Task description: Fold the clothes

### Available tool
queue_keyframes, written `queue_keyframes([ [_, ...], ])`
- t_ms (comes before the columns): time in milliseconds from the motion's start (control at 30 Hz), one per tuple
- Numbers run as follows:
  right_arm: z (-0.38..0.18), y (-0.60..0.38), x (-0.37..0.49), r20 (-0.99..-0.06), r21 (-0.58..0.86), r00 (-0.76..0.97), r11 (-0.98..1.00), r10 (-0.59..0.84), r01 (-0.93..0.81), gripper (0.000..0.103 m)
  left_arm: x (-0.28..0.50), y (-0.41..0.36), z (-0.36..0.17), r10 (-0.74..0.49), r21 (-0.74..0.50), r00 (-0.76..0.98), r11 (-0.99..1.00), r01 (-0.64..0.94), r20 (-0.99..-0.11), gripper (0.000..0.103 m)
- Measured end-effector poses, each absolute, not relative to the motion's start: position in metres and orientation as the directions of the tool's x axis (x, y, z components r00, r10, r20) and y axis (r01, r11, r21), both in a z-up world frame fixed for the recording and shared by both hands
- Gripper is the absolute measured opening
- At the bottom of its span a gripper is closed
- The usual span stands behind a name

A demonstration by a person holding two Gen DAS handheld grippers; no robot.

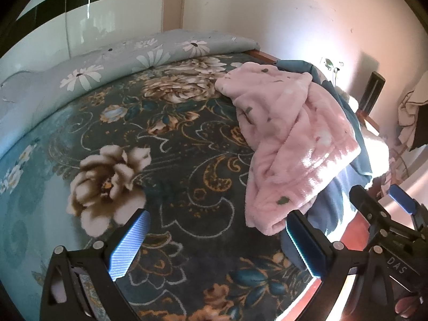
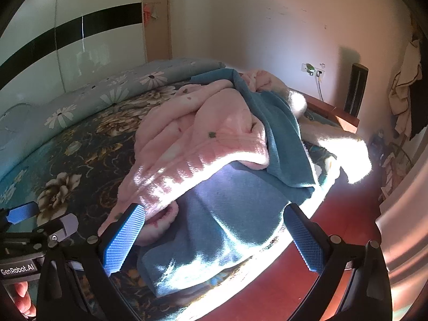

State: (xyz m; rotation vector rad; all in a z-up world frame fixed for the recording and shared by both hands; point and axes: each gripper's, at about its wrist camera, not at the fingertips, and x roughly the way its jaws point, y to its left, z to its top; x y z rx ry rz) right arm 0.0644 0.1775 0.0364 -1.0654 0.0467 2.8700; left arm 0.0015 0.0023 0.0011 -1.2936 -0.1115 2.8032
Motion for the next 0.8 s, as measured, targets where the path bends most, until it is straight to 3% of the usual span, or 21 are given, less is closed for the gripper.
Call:
queue_keyframes([
  [333, 0.043, 0.164, 0.067, -0.655, -0.018, -0.753, -0.997, 0.067, -0.074, 0.103, 0.01, -0.005, 0.011, 0.086, -0.101, -0.701, -0.995, -0.019, -0.708, 0.103],
  [500, 0.047, 0.164, 0.073, -0.635, -0.005, -0.771, -0.997, 0.058, -0.072, 0.103, 0.014, -0.009, 0.015, 0.174, -0.188, -0.7, -0.981, -0.058, -0.693, 0.103],
  [800, 0.053, 0.165, 0.082, -0.609, 0.0, -0.791, -0.998, 0.052, -0.065, 0.103, 0.024, -0.012, 0.026, 0.107, -0.157, -0.751, -0.988, -0.004, -0.651, 0.103],
])
